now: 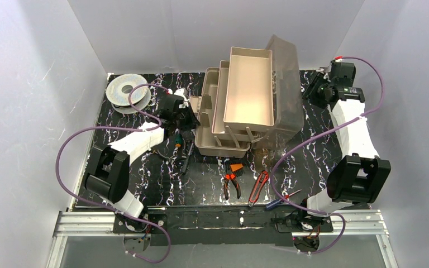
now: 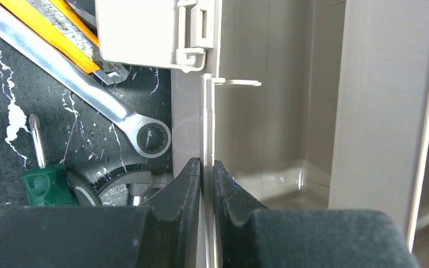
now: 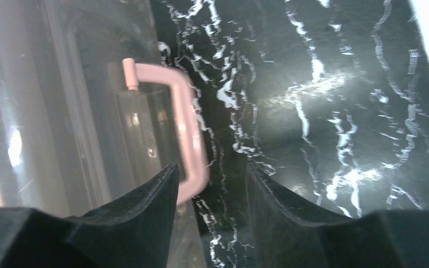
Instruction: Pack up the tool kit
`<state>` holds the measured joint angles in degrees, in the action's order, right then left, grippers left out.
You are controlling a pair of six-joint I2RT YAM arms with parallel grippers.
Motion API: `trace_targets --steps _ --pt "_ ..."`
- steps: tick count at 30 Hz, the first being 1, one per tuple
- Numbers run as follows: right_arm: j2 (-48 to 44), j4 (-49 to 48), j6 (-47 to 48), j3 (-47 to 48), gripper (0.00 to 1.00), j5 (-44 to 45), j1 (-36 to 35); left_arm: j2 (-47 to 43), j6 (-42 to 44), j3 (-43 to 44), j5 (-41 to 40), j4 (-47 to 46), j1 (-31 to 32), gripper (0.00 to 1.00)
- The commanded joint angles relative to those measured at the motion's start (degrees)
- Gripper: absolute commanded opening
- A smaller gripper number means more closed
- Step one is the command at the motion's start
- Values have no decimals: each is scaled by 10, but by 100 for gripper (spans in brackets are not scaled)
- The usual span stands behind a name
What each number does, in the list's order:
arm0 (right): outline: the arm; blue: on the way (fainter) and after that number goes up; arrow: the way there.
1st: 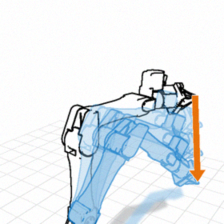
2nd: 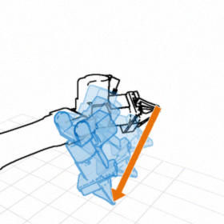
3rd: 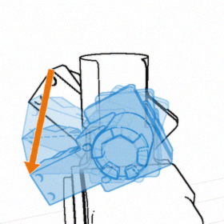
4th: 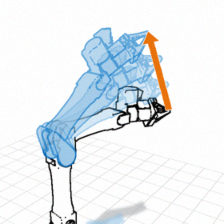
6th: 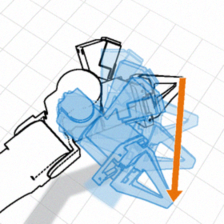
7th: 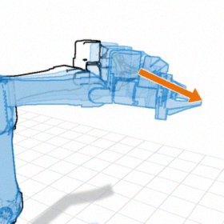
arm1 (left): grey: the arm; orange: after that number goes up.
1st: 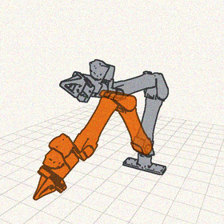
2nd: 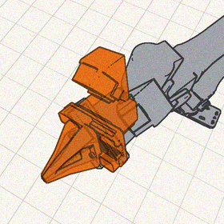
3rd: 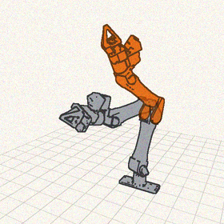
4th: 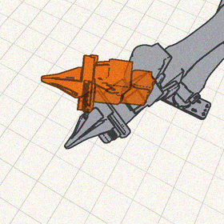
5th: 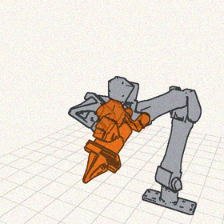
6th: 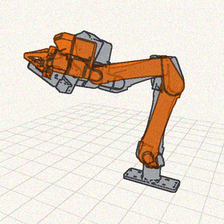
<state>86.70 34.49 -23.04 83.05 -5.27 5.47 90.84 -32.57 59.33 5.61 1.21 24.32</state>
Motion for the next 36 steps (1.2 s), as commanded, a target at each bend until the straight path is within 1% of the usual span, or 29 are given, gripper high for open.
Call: trace_targets --steps 1,5,9,17,23,30,36 --pt "-63 8 10 21 61 42 1 -44 6 -31 4 19 -6 0" --pt "-98 -7 1 2 68 31 2 -49 3 -41 15 8 -6 0" --pt "-129 -27 -5 -16 71 -1 2 -47 -6 -52 30 -7 -6 0" --pt "-197 -39 -10 -50 72 -33 2 -49 -8 -66 41 -27 -6 0" --pt "-212 -41 -23 -83 71 -60 2 -47 -14 -69 55 -35 -4 0" --pt "-229 -20 -48 -125 70 -9 2 -53 -20 -65 62 -38 -1 0" --pt "-277 -8 -49 -156 70 -12 2 -58 -27 -57 71 -35 1 0"
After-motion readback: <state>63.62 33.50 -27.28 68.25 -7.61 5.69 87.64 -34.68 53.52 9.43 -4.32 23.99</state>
